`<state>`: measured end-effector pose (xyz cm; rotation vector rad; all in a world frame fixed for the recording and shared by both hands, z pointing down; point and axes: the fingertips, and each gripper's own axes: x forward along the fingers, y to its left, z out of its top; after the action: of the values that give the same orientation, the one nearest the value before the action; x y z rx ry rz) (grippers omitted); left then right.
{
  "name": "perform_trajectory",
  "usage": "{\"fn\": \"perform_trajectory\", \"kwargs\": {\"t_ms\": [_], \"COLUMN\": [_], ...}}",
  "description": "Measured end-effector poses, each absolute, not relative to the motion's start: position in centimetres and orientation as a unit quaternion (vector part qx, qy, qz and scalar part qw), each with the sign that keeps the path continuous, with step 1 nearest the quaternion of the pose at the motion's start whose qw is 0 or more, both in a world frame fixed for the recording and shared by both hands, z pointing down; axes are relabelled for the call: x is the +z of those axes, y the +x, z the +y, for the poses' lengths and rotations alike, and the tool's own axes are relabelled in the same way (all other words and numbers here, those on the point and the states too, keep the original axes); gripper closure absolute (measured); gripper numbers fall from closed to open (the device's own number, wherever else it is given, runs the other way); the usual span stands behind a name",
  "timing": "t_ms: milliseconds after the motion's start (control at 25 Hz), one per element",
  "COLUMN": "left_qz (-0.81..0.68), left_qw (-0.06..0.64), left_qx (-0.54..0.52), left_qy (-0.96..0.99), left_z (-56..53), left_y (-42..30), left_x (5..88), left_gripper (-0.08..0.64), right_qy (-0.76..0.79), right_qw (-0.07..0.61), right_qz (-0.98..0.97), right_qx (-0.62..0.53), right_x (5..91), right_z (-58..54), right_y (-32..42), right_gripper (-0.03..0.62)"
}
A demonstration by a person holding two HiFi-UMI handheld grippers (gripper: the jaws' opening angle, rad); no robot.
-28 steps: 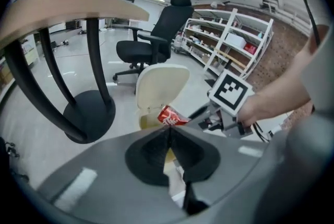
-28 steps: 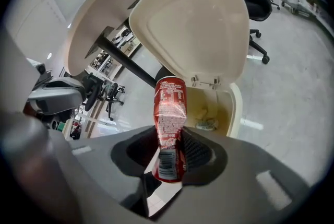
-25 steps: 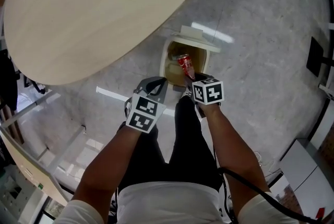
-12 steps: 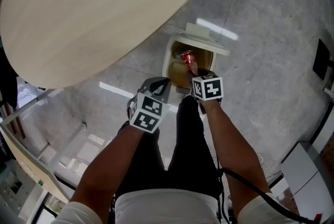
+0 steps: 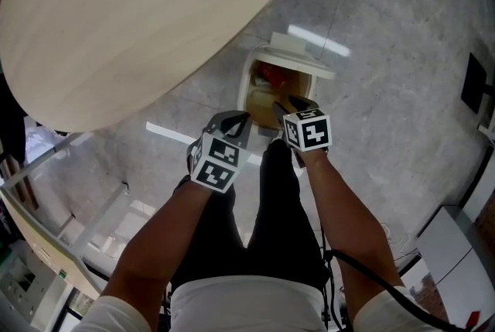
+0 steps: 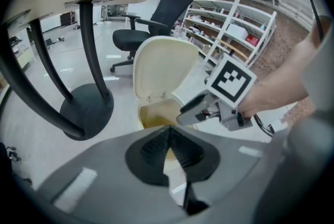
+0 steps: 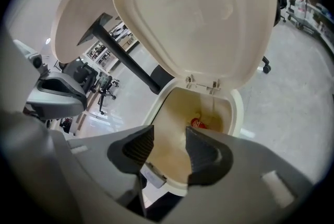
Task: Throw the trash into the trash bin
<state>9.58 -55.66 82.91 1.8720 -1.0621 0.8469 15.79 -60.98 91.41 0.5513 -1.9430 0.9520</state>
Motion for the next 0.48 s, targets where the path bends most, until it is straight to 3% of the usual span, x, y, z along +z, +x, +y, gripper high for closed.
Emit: {"fn": "perform_trajectory", "kwargs": {"t_ms": [320,480], "left_qz": [-0.417,-0.412], "left_qw": [0.382,0.361], "left_qx": [0.333,0.331], "left_qy": [0.754,0.768], "left_z": [-55.9,-56.3], "left_y": [9.1,9.0], "left_x": [80.2,77.6], "left_gripper": [0.552,0.552], "right_qy": [0.223,0.219], "right_qw": [0.399,0.387], "right_qz": [-0.799,-0.812], "right_qx": [0.392,0.378], "right_x": [85.7,82.5], "right_z": [-62.6,-62.3], "right_y": [17.0,16.8], "right_gripper": [0.401,0.457]}}
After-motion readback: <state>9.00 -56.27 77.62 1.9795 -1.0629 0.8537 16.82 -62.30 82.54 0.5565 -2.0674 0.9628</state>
